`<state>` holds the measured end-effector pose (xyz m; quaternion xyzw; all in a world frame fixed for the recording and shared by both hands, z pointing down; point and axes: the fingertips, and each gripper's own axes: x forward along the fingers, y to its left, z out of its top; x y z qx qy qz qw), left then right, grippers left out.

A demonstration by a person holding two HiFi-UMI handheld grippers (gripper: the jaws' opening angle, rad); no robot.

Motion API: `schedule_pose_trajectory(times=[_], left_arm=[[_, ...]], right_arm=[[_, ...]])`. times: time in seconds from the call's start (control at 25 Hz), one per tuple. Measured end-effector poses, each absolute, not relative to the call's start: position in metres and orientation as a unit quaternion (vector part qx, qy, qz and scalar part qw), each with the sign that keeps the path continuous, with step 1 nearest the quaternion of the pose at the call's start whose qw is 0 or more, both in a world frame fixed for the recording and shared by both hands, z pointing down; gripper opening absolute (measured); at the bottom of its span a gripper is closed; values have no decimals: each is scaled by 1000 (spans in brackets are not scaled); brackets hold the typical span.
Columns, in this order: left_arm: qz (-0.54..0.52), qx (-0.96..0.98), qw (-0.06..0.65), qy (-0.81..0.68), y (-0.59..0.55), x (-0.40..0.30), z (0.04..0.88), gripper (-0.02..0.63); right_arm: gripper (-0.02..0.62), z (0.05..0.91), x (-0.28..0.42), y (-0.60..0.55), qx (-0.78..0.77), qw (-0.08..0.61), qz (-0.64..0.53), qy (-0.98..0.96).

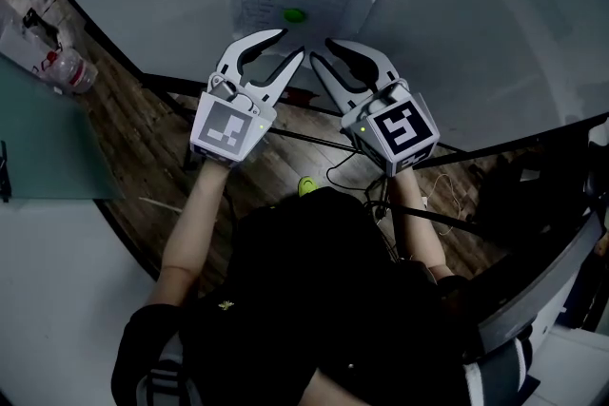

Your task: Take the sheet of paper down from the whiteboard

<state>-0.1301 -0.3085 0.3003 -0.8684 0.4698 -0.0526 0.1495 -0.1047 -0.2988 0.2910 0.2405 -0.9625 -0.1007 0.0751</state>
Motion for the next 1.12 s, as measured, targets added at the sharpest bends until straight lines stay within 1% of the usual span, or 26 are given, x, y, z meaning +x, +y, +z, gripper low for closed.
schedule_pose_trajectory(times=[0.28, 0.8, 1.12], left_arm=[[-69, -857, 166, 484, -323, -129, 299, 157], [-122, -820, 213, 517, -344, -131, 308, 184], [-125, -808, 224, 530, -352, -132, 305, 184]], right_arm=[[91, 286, -100, -309, 240, 79, -105, -962], [97, 287, -93, -317, 242, 84, -109, -960], [100, 283, -90, -319, 246, 86, -114, -959]])
